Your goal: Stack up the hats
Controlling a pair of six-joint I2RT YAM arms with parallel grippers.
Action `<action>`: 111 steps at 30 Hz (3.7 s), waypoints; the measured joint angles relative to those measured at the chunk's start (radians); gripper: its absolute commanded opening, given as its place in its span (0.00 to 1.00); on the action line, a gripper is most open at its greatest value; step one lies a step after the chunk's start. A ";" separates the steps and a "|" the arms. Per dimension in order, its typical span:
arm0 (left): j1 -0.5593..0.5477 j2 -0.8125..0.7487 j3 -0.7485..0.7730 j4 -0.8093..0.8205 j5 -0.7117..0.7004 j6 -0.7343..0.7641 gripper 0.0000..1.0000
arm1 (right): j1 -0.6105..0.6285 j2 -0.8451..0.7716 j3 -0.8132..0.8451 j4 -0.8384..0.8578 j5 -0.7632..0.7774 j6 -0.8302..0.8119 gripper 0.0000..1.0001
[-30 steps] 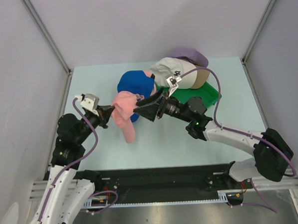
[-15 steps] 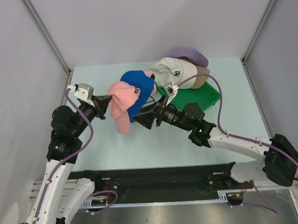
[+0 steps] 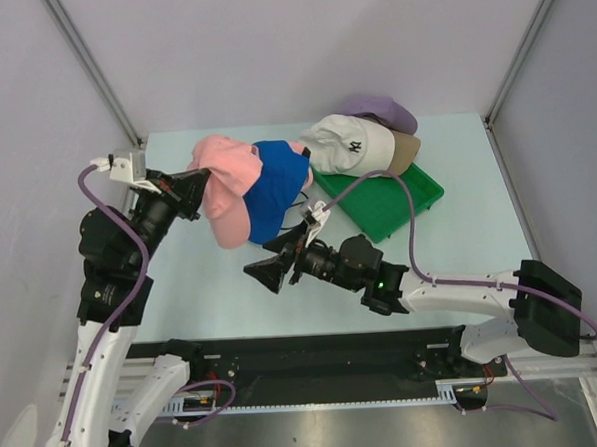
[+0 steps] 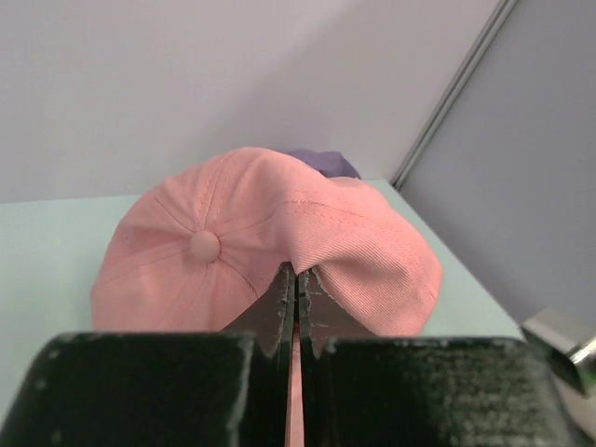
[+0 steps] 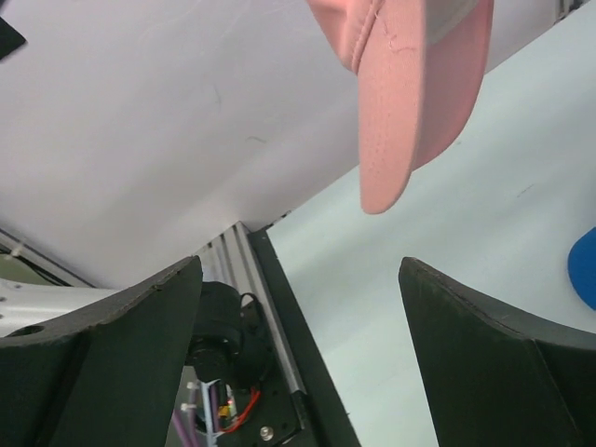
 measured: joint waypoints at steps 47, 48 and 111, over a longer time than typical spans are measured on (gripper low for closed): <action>-0.207 -0.074 -0.123 0.275 -0.159 -0.647 0.00 | 0.072 0.172 -0.072 0.545 0.273 -0.408 0.11; -0.207 -0.075 -0.123 0.275 -0.165 -0.647 0.00 | 0.072 0.165 -0.077 0.539 0.272 -0.408 0.06; -0.196 -0.214 -0.166 0.080 -0.879 0.269 1.00 | -0.601 0.526 0.501 0.022 -0.654 0.517 0.00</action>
